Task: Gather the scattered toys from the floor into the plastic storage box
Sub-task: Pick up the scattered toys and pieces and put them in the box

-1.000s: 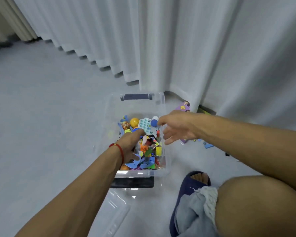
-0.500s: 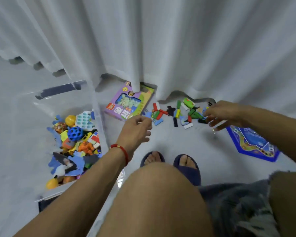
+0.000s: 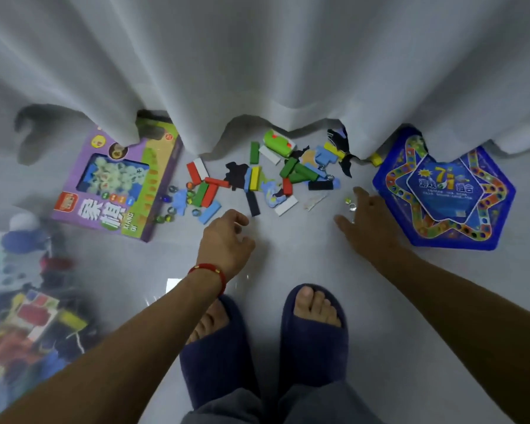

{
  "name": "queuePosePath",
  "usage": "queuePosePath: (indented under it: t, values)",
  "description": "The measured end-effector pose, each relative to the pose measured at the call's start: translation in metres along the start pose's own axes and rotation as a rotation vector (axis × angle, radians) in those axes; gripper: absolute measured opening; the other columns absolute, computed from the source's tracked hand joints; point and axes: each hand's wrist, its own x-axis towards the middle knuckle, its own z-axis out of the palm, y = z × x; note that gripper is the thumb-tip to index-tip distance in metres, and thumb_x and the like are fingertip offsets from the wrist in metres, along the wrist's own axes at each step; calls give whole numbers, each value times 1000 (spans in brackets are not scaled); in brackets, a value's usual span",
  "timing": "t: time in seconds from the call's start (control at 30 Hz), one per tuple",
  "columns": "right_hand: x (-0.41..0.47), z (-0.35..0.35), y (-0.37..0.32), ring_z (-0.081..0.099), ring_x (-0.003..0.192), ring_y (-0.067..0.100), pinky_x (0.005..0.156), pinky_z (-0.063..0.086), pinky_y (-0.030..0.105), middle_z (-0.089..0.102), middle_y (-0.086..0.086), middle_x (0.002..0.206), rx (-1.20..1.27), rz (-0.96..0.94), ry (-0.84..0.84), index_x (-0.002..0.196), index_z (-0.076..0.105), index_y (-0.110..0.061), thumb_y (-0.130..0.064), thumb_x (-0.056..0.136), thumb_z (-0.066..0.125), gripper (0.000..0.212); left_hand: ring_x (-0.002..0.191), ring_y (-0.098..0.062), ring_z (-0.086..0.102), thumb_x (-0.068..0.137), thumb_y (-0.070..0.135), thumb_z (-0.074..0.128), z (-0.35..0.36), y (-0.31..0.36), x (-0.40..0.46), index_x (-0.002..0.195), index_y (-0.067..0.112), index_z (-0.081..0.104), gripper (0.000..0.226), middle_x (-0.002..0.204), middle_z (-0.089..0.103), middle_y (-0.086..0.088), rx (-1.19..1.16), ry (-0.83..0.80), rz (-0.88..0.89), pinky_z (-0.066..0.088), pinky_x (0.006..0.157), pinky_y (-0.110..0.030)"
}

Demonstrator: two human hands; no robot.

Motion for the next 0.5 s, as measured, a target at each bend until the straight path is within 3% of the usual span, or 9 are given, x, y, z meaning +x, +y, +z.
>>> queuePosePath:
  t: [0.1, 0.2, 0.33, 0.4, 0.5]
  values:
    - [15, 15, -1, 47, 116, 38, 83, 36, 35, 40, 20, 134, 154, 5, 156, 139, 42, -12, -33, 96, 55, 49, 95, -21, 59, 85, 17, 70, 13, -6, 23, 120, 21, 57, 38, 113, 56, -3, 86, 145, 100, 55, 82, -35]
    - [23, 26, 2, 50, 101, 33, 74, 34, 33, 45, 15, 120, 136, -82, 167, 123, 52, -8, -22, 100, 48, 27, 95, -25, 58, 87, 18, 69, 21, -6, 42, 121, 18, 55, 36, 120, 53, -7, 105, 275, 157, 55, 84, -39]
    - [23, 32, 6, 55, 74, 24, 60, 45, 33, 52, 12, 103, 110, -203, 291, 104, 58, -7, -15, 97, 57, 10, 106, -23, 52, 91, 21, 65, 27, 0, 70, 126, 14, 53, 38, 126, 49, -9, 138, 355, 237, 45, 89, -27]
    - [18, 28, -3, 55, 64, 17, 55, 46, 29, 58, 8, 90, 452, -61, 212, 97, 62, -13, -18, 96, 59, 5, 103, -19, 49, 91, 28, 67, 26, 7, 83, 128, 14, 52, 43, 123, 49, -9, 174, 380, 283, 41, 86, -25]
    - [9, 13, -24, 50, 51, 12, 41, 39, 22, 57, 6, 68, 1361, 308, -80, 92, 65, -10, -14, 95, 62, 6, 102, -26, 52, 91, 34, 65, 24, 15, 101, 132, 12, 52, 48, 122, 50, -13, 254, 351, 339, 46, 86, -32]
